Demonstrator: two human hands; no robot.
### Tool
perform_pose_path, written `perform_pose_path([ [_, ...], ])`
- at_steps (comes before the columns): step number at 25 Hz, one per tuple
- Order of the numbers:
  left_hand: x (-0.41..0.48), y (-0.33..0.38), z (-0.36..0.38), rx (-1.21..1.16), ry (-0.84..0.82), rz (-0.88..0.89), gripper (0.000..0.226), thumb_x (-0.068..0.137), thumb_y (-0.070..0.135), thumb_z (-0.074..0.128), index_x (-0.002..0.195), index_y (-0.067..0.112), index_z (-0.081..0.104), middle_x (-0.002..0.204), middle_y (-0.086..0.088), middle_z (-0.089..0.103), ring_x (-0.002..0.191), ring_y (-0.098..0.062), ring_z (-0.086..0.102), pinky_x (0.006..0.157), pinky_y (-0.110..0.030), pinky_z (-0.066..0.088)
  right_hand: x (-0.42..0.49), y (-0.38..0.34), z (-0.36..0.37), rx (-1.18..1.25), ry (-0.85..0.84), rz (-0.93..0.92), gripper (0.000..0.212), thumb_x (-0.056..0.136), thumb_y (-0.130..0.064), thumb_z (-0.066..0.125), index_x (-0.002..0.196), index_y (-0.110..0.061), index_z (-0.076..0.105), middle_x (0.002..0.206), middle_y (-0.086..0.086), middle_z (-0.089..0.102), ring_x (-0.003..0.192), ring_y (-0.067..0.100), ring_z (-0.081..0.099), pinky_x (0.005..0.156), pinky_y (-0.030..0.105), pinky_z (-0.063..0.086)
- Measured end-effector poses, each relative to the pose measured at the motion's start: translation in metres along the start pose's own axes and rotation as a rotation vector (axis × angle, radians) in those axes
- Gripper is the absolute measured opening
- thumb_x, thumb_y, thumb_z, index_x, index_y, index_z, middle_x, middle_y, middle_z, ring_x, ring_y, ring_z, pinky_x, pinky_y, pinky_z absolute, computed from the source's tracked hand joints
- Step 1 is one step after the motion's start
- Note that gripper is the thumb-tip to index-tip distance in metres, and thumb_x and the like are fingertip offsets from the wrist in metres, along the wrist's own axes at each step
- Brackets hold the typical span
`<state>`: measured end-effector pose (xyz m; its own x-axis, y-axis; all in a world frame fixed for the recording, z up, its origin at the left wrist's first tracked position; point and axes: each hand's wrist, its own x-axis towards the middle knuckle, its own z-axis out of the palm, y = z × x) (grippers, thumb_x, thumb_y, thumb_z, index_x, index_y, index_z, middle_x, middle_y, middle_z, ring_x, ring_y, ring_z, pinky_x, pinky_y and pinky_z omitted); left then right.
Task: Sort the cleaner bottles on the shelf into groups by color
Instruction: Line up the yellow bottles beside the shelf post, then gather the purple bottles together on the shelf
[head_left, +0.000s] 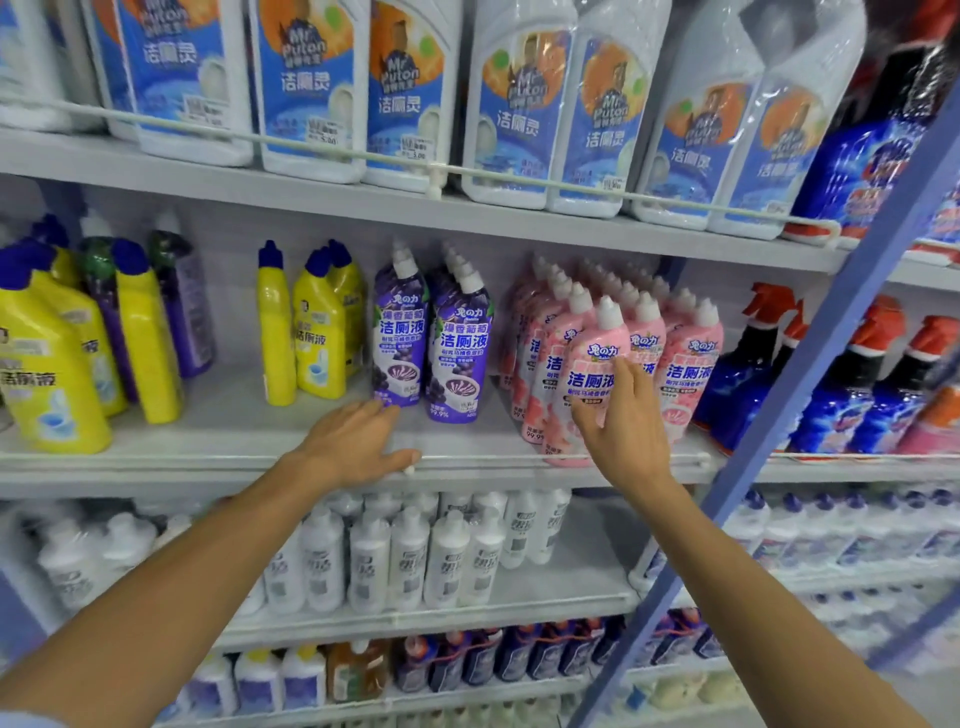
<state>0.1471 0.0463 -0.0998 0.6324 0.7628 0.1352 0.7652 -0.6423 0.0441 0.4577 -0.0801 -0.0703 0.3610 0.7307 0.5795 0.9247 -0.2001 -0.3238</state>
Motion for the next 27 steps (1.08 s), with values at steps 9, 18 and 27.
perform_pose_path([
  [9,-0.075,0.028,-0.021,0.085,-0.034,-0.103,0.094,0.083,0.08,0.025,0.144,0.012,0.045,0.139,-0.015,0.054,0.131,-0.033,0.049,0.106,-0.04,0.042,-0.053,-0.031,-0.016,-0.087,-0.385,-0.339,0.071,0.096,-0.052,0.057,0.147,-0.005,0.041,0.152,0.018,0.04,0.137,0.037,0.038,0.109,0.048,0.042],
  [18,-0.099,-0.007,-0.021,0.085,-0.02,-0.182,0.072,0.093,0.064,0.04,0.146,0.014,0.043,0.139,-0.012,0.054,0.132,-0.031,0.046,0.107,-0.04,0.04,-0.05,-0.106,0.031,-0.035,-0.603,-0.482,0.078,0.096,-0.064,0.048,0.153,-0.012,0.035,0.155,0.013,0.038,0.141,0.033,0.037,0.112,0.045,0.039],
  [27,-0.053,-0.127,-0.054,0.086,0.037,-0.263,0.061,0.094,0.064,0.045,0.135,0.019,0.05,0.131,-0.01,0.059,0.121,-0.033,0.054,0.095,-0.044,0.049,0.029,-0.219,0.096,0.039,-0.576,-0.489,0.058,0.094,-0.06,0.054,0.127,-0.013,0.053,0.132,0.011,0.054,0.122,0.033,0.051,0.096,0.047,0.05],
])
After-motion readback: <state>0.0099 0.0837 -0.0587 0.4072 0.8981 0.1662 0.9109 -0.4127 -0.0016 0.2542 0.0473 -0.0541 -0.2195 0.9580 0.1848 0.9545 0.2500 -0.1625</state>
